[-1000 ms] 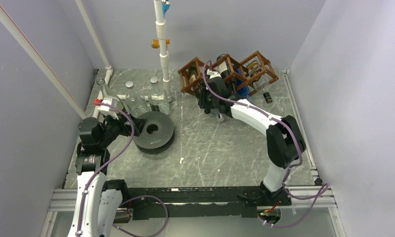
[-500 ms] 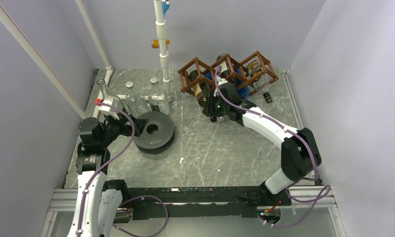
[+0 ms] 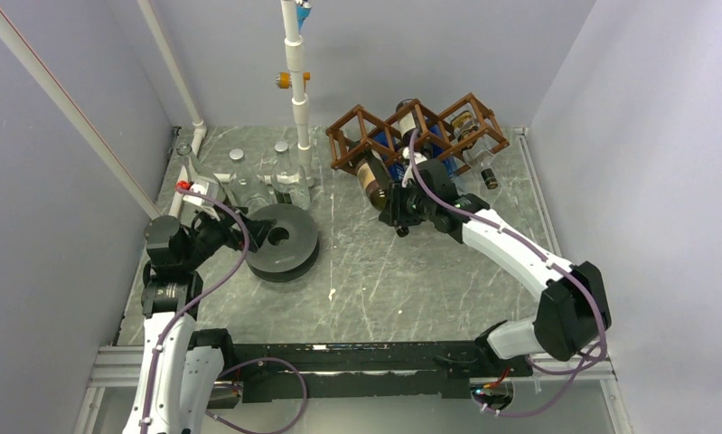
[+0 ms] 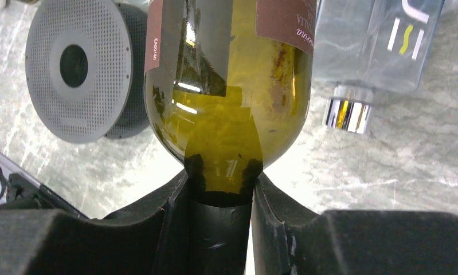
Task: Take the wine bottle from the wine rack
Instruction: Pick up the wine bottle from the wine rack.
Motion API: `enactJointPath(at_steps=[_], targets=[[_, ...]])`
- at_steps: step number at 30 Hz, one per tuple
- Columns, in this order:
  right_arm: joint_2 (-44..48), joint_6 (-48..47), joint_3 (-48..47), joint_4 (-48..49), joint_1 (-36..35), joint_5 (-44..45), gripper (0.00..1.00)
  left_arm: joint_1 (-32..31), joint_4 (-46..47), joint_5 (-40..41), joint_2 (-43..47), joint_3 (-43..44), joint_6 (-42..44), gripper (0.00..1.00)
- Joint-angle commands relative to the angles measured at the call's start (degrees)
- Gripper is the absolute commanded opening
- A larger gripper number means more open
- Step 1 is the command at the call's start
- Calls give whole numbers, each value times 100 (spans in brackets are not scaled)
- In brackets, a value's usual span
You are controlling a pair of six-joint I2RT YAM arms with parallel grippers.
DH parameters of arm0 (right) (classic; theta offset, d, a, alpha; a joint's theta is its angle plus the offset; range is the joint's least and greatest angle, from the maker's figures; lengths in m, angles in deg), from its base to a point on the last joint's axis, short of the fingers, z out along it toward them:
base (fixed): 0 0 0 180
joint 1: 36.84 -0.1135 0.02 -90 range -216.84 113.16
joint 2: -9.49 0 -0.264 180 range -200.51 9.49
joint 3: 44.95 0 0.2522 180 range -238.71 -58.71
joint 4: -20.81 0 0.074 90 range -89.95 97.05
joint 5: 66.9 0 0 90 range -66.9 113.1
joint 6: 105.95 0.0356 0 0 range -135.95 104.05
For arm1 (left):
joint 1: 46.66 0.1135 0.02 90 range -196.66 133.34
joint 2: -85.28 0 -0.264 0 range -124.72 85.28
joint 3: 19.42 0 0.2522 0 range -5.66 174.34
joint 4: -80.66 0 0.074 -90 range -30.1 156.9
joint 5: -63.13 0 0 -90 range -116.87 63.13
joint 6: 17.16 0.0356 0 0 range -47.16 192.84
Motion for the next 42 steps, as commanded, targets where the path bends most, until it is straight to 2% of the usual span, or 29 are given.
enactJointPath(at_steps=[1,30,42], targets=[[682,-386,-28,697,-36,-611,0,9,459,-384,-93,-50,-146,99],[1798,-1719,143,-605,211,-1408,0,-508,1133,-741,-39,-221,-211,99],[1782,-3362,18,-1239,220,-1622,0,-1224,1096,-510,-48,-140,-28,99]])
